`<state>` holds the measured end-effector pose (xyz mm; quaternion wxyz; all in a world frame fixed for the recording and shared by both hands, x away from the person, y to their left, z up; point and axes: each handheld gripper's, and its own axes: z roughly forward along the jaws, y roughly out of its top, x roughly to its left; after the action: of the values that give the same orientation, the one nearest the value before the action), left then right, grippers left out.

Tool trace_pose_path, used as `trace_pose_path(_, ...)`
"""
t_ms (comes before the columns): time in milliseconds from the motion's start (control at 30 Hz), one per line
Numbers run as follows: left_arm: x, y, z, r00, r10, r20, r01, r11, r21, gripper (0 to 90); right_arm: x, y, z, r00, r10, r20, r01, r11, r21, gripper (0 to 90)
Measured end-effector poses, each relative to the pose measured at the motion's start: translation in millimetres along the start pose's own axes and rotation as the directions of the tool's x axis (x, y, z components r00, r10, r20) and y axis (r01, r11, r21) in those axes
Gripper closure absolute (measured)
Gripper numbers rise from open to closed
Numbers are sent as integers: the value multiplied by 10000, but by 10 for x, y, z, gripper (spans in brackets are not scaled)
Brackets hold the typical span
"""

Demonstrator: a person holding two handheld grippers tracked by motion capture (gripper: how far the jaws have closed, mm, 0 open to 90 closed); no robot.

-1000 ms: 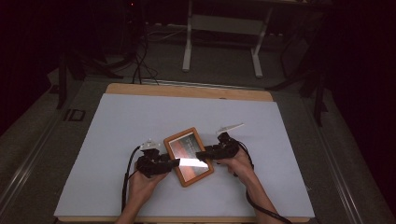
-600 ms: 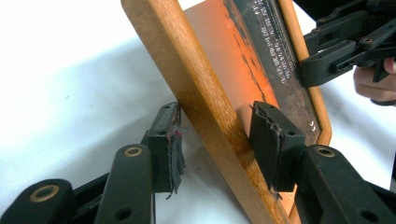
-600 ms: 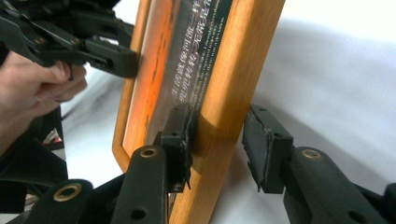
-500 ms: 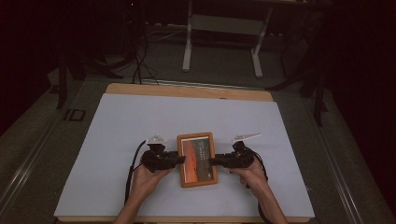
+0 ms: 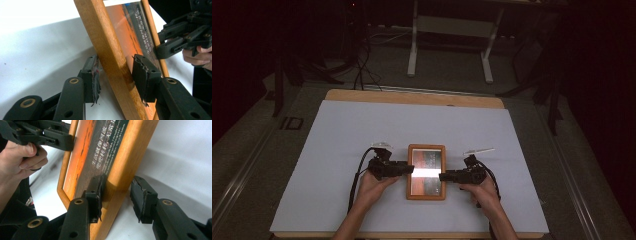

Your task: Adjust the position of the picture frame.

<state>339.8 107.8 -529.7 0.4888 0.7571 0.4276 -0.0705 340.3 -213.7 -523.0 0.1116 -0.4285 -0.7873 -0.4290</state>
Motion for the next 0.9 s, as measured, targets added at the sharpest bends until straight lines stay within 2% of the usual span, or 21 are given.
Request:
trace_pose_path(167,77,26,48,9992,-242,304,234,9994,251,572,-53,-7,20,9991,410,-140,-408,9991,106,607)
trace_pose_path(300,108,66,106,9991,-218,372,198,9984,523,558,-59,-14,22,9986,534,-11,-534,9983,229,594)
trace_pose_path(400,125,66,119,9989,-186,436,162,9984,534,549,-89,-27,29,9972,743,-120,-741,9971,192,592)
trace_pose_path(500,88,62,120,9993,354,123,-359,9982,472,517,-90,-28,34,9975,694,-135,-692,9975,151,587)
trace_pose_path(567,51,58,116,9973,705,-199,-697,9969,355,488,-78,-25,37,9986,529,-39,-529,9985,114,575)
trace_pose_path(767,-29,63,50,9884,1330,-737,-1323,9911,151,453,-18,-6,21,9978,-194,626,191,9998,65,510)
trace_pose_path(900,-87,71,-35,9782,1611,-1308,-1650,9861,-197,405,9,3,-28,9932,-638,976,659,9976,-188,494)
